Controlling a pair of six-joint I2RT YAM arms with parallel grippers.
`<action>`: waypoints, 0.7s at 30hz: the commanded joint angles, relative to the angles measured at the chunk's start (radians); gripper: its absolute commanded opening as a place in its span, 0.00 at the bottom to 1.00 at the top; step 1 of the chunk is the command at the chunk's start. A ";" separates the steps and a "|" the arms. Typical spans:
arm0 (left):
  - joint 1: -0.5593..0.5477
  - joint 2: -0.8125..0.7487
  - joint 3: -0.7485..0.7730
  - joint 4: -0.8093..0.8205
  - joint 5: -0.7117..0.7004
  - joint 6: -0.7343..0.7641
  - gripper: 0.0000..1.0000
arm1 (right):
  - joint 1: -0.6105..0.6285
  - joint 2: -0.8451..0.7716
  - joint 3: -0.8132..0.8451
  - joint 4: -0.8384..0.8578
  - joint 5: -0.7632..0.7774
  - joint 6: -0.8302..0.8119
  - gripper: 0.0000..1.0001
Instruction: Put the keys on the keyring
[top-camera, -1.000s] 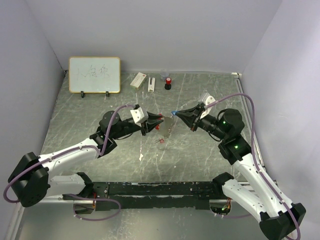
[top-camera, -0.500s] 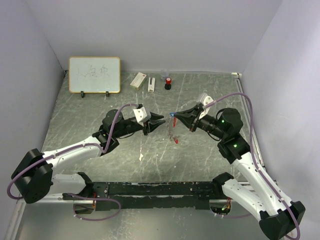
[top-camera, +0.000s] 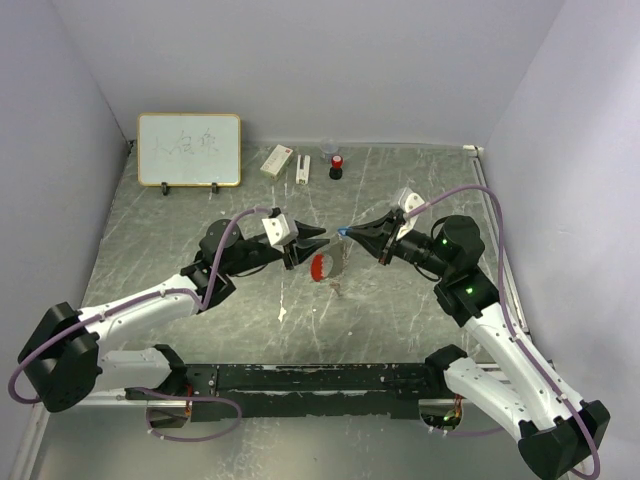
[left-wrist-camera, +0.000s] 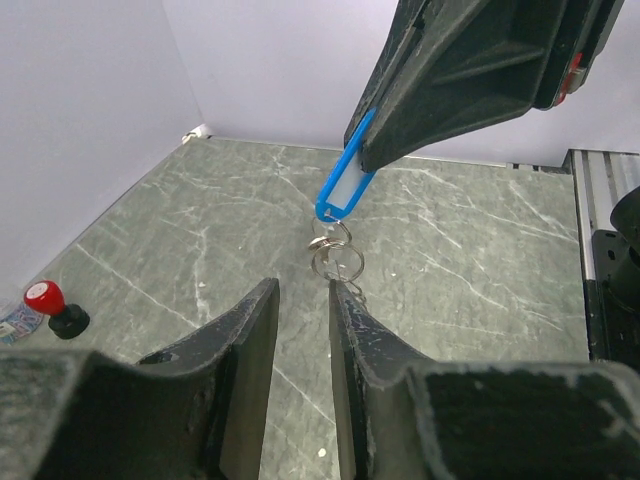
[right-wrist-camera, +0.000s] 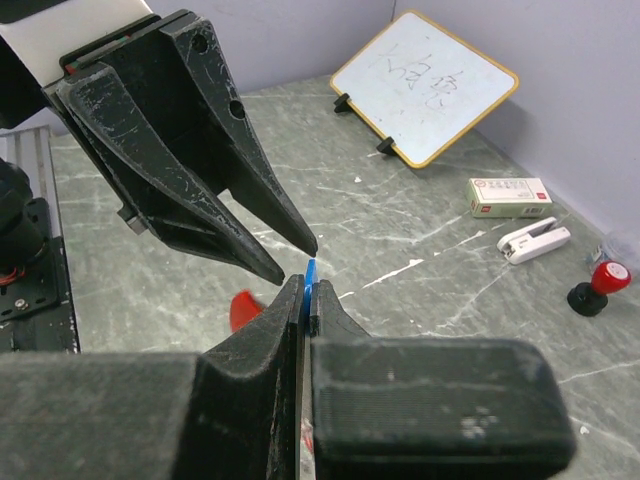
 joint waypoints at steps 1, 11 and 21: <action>0.005 -0.021 0.013 0.024 0.000 0.020 0.38 | -0.004 -0.009 0.024 0.037 -0.021 -0.009 0.00; 0.005 0.034 0.026 0.043 0.101 -0.005 0.31 | -0.003 -0.008 0.034 0.044 -0.052 -0.008 0.00; 0.005 0.069 0.028 0.083 0.149 -0.043 0.27 | -0.004 -0.008 0.024 0.080 -0.083 0.011 0.00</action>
